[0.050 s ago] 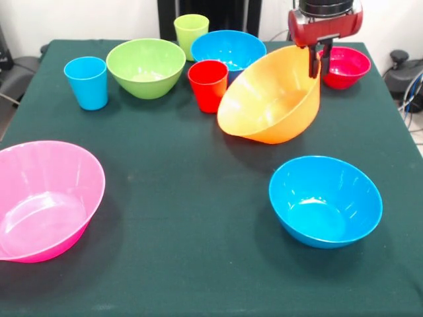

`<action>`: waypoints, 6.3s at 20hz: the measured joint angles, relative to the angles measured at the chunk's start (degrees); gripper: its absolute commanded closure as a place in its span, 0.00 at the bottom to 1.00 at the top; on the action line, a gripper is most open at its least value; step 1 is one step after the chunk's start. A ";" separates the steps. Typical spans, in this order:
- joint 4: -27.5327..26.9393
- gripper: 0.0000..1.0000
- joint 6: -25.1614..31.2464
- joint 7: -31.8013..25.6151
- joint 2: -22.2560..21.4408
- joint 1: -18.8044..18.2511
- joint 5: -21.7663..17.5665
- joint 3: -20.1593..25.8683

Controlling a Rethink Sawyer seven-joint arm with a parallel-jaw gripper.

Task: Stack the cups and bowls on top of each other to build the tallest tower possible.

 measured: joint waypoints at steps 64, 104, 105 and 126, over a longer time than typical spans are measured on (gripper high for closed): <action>-20.00 1.00 14.19 -0.01 2.09 -0.50 -0.67 3.68; -22.79 1.00 15.42 -0.01 5.10 -0.88 1.46 7.14; -23.60 1.00 15.43 0.00 5.87 -0.89 1.02 7.35; -32.88 1.00 15.67 -0.01 7.76 -0.37 -0.45 8.82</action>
